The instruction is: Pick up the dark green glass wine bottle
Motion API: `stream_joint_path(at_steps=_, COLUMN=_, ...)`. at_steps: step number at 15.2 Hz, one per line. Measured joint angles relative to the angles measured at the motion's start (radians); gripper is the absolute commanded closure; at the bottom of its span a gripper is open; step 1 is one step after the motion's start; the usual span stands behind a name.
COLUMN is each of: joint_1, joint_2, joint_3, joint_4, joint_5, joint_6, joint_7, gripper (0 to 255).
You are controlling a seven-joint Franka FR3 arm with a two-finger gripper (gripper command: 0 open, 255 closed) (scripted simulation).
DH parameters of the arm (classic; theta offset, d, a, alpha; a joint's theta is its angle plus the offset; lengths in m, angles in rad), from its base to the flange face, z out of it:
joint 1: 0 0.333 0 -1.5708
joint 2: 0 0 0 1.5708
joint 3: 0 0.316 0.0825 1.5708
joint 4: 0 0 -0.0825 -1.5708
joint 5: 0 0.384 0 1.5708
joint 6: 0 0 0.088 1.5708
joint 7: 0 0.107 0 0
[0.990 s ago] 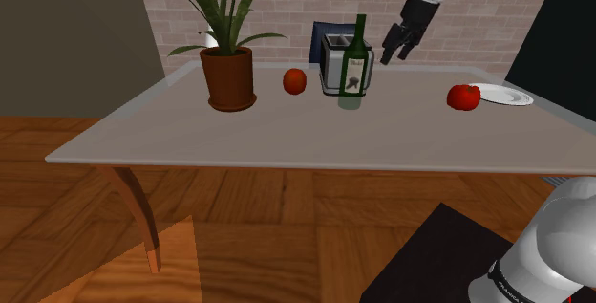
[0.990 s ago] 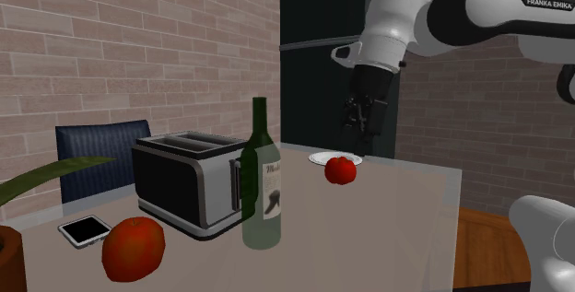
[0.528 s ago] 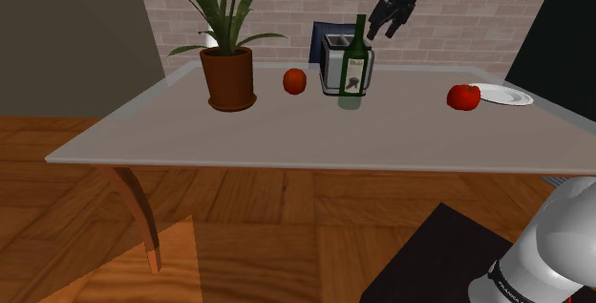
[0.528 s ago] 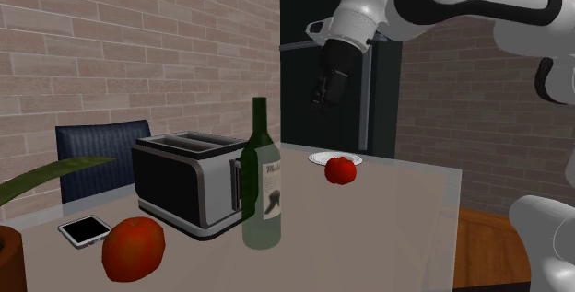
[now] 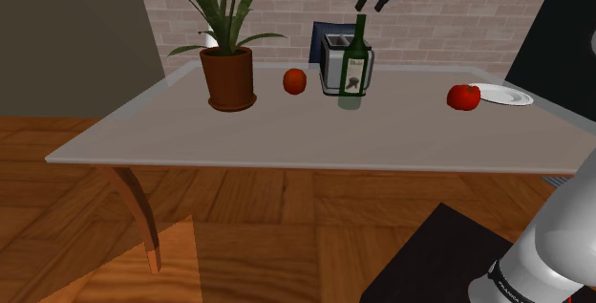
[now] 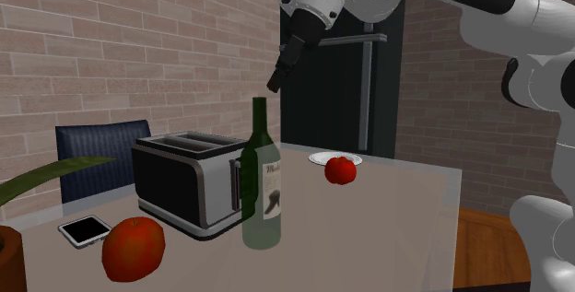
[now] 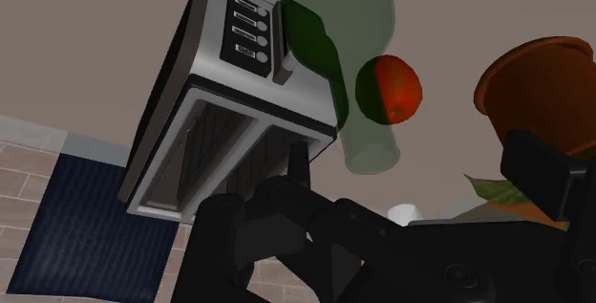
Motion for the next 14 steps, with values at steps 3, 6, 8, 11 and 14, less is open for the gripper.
stream_joint_path(at_steps=3, joint_1=-0.012, joint_2=0.058, joint_3=-0.011, joint_4=0.094, joint_5=0.026, joint_6=-0.007, joint_7=-0.006, gripper=0)
stream_joint_path(at_steps=6, joint_1=-0.01, joint_2=0.046, joint_3=-0.01, joint_4=0.048, joint_5=0.025, joint_6=0.033, joint_7=-0.008, gripper=0)
stream_joint_path(at_steps=8, joint_1=-0.008, joint_2=0.03, joint_3=-0.008, joint_4=-0.002, joint_5=0.021, joint_6=0.067, joint_7=-0.01, gripper=0)
stream_joint_path(at_steps=11, joint_1=-0.005, joint_2=0.009, joint_3=-0.006, joint_4=-0.062, joint_5=0.018, joint_6=0.107, joint_7=-0.013, gripper=255)
stream_joint_path(at_steps=14, joint_1=-0.006, joint_2=0.006, joint_3=-0.006, joint_4=-0.069, joint_5=0.017, joint_6=0.112, joint_7=-0.014, gripper=255)
